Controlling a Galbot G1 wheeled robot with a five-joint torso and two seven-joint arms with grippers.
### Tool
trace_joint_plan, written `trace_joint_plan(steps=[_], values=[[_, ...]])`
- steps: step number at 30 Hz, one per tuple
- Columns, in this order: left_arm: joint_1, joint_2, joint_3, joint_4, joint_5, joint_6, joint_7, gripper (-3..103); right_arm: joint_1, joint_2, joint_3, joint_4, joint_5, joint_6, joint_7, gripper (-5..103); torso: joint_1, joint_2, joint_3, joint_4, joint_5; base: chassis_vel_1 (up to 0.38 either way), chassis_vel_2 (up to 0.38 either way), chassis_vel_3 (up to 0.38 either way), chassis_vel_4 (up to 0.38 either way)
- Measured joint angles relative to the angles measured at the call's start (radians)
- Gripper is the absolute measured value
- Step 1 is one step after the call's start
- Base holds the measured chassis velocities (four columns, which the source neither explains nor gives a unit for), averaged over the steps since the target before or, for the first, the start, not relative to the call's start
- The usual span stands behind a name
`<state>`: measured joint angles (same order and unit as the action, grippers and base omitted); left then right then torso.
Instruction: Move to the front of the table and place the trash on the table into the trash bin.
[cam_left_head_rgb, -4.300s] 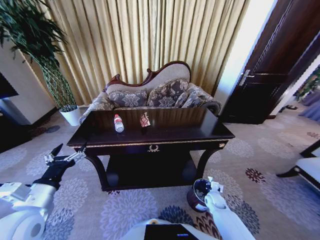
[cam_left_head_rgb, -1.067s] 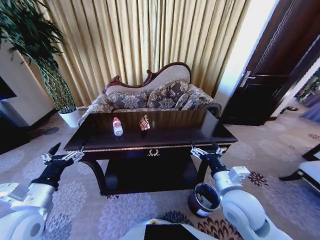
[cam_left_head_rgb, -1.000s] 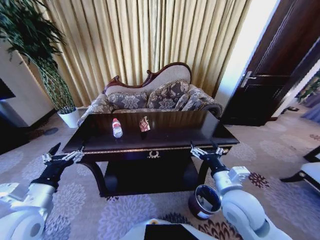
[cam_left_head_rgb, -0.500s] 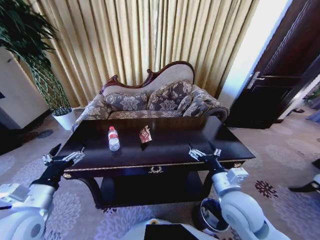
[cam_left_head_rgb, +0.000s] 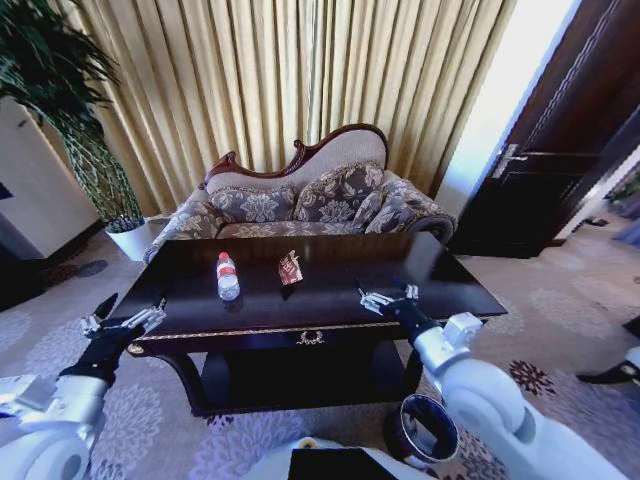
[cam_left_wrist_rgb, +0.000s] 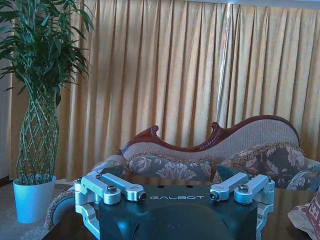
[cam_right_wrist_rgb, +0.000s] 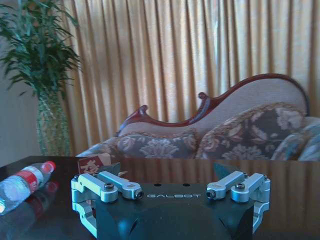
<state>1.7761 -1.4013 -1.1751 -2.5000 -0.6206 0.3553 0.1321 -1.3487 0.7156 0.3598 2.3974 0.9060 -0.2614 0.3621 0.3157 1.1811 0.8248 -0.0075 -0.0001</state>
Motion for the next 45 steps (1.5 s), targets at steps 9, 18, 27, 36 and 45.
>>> trace_joint_plan(steps=[9,18,27,36,45], values=[[0.0,-0.013,0.001,0.0,0.027,-0.018,0.0,100,0.327,-0.013,-0.321,-0.18,0.097,0.0,-0.015,100,0.0,0.0,0.0,-0.0001,-0.0002,0.0,0.0,0.0,0.0],[0.015,-0.04,0.003,0.0,0.062,-0.032,0.002,100,0.519,0.103,-0.51,-0.304,0.095,0.0,-0.024,100,0.0,0.0,0.0,0.0001,0.0,0.0,0.0,0.0,0.0],[0.016,-0.049,0.012,0.0,0.084,-0.035,0.004,100,0.639,0.213,-0.633,-0.414,0.091,0.0,-0.04,100,0.0,0.0,0.0,0.0,0.0,0.0,0.0,0.0,0.0],[0.015,-0.055,0.013,0.0,0.088,-0.038,0.006,100,0.688,0.251,-0.674,-0.499,0.068,-0.004,-0.046,100,0.0,0.0,0.0,0.0,0.0001,0.0,0.0,0.0,0.0],[0.019,-0.067,0.019,0.0,0.099,-0.047,0.022,100,0.717,0.256,-0.683,-0.545,0.055,-0.016,-0.051,100,0.0,0.0,0.0,0.0,0.0001,0.0,0.0,0.0,0.0]])
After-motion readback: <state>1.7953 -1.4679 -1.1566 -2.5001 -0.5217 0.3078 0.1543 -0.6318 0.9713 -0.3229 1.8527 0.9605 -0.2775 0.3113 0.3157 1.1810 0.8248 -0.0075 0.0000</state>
